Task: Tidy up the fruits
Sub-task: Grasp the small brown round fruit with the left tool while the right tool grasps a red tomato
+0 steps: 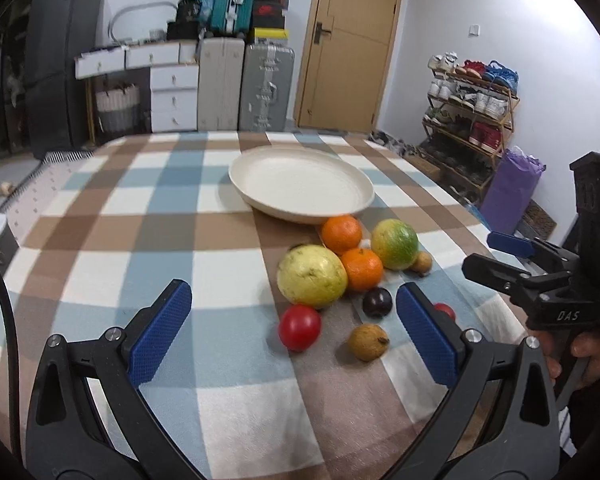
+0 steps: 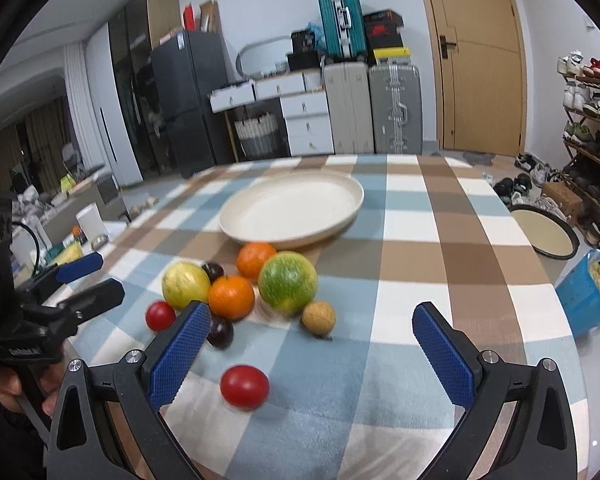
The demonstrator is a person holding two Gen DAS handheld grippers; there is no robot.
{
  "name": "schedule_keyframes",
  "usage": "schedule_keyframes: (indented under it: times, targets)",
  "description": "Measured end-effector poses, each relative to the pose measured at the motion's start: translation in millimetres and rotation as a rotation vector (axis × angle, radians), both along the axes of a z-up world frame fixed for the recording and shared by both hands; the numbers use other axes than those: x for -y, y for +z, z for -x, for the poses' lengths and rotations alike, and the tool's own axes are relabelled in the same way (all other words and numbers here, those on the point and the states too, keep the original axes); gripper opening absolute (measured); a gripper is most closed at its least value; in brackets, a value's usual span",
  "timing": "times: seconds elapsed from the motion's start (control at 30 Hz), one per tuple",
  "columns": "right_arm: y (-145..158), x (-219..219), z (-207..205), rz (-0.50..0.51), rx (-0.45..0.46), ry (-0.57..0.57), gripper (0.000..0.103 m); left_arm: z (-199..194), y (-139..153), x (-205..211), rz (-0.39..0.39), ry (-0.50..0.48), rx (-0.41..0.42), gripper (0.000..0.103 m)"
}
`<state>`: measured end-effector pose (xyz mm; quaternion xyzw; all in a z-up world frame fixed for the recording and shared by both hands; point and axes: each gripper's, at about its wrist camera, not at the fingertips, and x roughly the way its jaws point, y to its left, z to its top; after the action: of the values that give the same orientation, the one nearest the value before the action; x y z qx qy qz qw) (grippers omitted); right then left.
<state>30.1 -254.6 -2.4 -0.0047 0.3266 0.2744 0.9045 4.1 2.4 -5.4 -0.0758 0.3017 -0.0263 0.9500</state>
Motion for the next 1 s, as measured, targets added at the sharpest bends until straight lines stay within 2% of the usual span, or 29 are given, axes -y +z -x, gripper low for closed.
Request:
schedule_keyframes:
  times: [0.17, 0.33, 0.4, 0.5, 0.6, 0.83, 1.0]
  targets:
    - [-6.0, -2.7, -3.2, 0.031, -0.080, 0.040, 0.103, -1.0, -5.6, 11.9, 0.000, -0.041, -0.059, 0.102]
    - [-14.0, -6.7, -0.8, 0.081, -0.117, 0.084, 0.103, -1.9, -12.0, 32.4, -0.075, -0.083, -0.111, 0.102]
    - [-18.7, -9.4, 0.1, 0.101, -0.138, 0.104, 0.102, -2.8, -15.2, 37.2, -0.070, -0.112, -0.131, 0.100]
    - [-24.2, -11.6, 0.9, 0.120, -0.166, 0.129, 0.100, -4.9, -20.4, 39.8, -0.042, -0.152, -0.155, 0.094]
    - [-27.6, -14.4, 3.8, 0.137, -0.176, 0.160, 0.098, -6.0, -23.1, 45.8, -0.050, -0.186, -0.171, 0.085]
    - [-34.6, -22.0, 6.0, 0.177, -0.194, 0.202, 0.081, -13.5, -30.6, 59.0, -0.080, -0.233, -0.221, 0.066]
    - [-36.1, -25.7, 7.6, 0.187, -0.194, 0.226, 0.078, -20.0, -34.9, 60.4, -0.064, -0.253, -0.250, 0.054]
